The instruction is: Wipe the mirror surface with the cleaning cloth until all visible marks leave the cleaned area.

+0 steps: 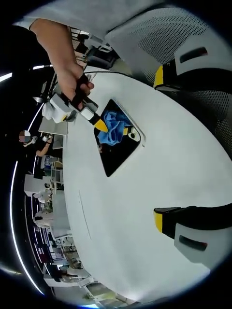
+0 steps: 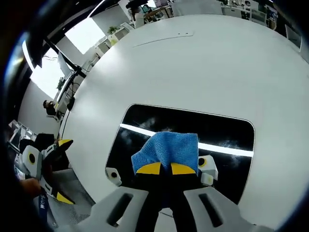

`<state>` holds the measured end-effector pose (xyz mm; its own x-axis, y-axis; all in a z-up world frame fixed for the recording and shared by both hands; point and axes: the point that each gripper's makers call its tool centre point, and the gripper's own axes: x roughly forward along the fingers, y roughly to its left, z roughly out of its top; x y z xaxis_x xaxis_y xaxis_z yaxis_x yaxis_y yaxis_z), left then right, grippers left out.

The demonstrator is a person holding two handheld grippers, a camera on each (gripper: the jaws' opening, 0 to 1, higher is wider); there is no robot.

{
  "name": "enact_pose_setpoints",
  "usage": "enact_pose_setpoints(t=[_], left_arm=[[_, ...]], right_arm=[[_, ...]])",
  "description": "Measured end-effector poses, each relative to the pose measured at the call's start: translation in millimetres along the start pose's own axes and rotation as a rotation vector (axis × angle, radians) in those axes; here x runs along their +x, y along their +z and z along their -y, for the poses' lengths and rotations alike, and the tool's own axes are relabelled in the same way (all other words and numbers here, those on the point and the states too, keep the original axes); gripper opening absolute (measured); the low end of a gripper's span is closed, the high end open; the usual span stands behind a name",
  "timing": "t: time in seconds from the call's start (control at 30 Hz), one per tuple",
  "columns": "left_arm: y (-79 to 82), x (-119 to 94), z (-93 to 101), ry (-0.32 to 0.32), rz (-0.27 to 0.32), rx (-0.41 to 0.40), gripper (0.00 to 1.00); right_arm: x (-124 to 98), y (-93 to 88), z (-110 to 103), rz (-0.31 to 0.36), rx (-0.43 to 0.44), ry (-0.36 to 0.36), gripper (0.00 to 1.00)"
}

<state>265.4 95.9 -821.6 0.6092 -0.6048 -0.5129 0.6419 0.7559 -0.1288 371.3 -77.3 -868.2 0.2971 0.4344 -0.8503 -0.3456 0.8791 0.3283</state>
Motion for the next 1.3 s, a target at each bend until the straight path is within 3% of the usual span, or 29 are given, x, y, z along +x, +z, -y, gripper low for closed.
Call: enact_pose_setpoints(t=[0.37, 0.47, 0.97, 1.17, 1.3], left_arm=[[-1.0, 1.9, -0.7, 0.004, -0.005, -0.010, 0.99], [7.2, 1.8, 0.0, 0.007, 0.036, 0.010, 0.99], [3.7, 5.0, 5.1, -0.013, 0.010, -0.009, 0.99], [26.5, -0.4, 16.9, -0.030, 0.062, 0.012, 0.99], [26.7, -0.9, 17.8, -0.036, 0.043, -0.001, 0.99]], right_arm=[[5.9, 16.5, 4.6, -0.003, -0.044, -0.007, 0.00], [6.8, 20.9, 6.0, -0.003, -0.053, -0.008, 0.00], [13.5, 37.5, 12.0, 0.030, -0.044, -0.007, 0.00], [19.2, 49.9, 13.8, 0.035, -0.064, -0.003, 0.00], [19.7, 63.8, 21.4, 0.046, -0.084, -0.032, 0.00]])
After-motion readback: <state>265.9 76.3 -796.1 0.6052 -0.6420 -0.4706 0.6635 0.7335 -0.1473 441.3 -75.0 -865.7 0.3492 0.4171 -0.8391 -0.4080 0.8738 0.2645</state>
